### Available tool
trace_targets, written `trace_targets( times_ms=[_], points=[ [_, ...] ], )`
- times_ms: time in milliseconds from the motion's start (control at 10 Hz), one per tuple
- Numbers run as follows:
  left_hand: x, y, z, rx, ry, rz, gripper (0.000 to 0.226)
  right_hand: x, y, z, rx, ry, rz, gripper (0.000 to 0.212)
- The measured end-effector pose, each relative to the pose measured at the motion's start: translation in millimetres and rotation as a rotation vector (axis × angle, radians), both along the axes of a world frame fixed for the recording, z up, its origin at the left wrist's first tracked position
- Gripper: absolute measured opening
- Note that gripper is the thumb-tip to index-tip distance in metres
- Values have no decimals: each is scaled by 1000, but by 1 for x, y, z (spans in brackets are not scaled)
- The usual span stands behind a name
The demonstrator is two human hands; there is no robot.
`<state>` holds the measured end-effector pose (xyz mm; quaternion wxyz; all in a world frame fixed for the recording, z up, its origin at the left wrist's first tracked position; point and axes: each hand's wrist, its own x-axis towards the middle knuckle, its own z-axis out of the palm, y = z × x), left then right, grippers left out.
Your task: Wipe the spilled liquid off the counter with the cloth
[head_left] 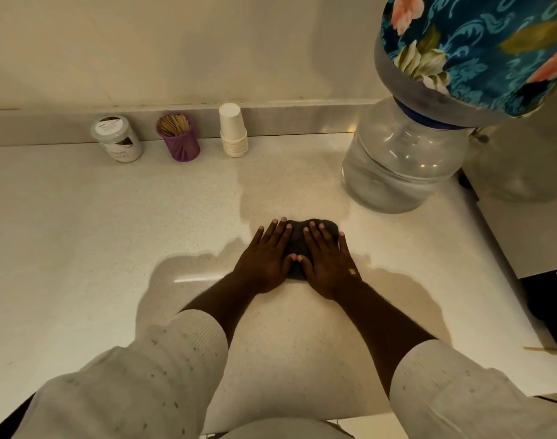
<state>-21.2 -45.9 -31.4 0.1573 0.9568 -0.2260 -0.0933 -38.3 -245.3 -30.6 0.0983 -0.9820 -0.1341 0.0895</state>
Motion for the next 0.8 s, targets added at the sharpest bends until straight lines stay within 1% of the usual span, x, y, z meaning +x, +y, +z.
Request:
trace_targets(
  times_ms=[300, 500, 800],
  points=[
    [19, -9, -10, 32, -42, 69, 72, 35, -10, -5, -3, -3, 47, 78],
    [32, -12, -15, 49, -40, 96, 73, 52, -13, -12, -32, -1, 53, 74],
    [30, -12, -6, 27, -48, 83, 74, 50, -9, -6, -36, -16, 41, 70]
  ],
)
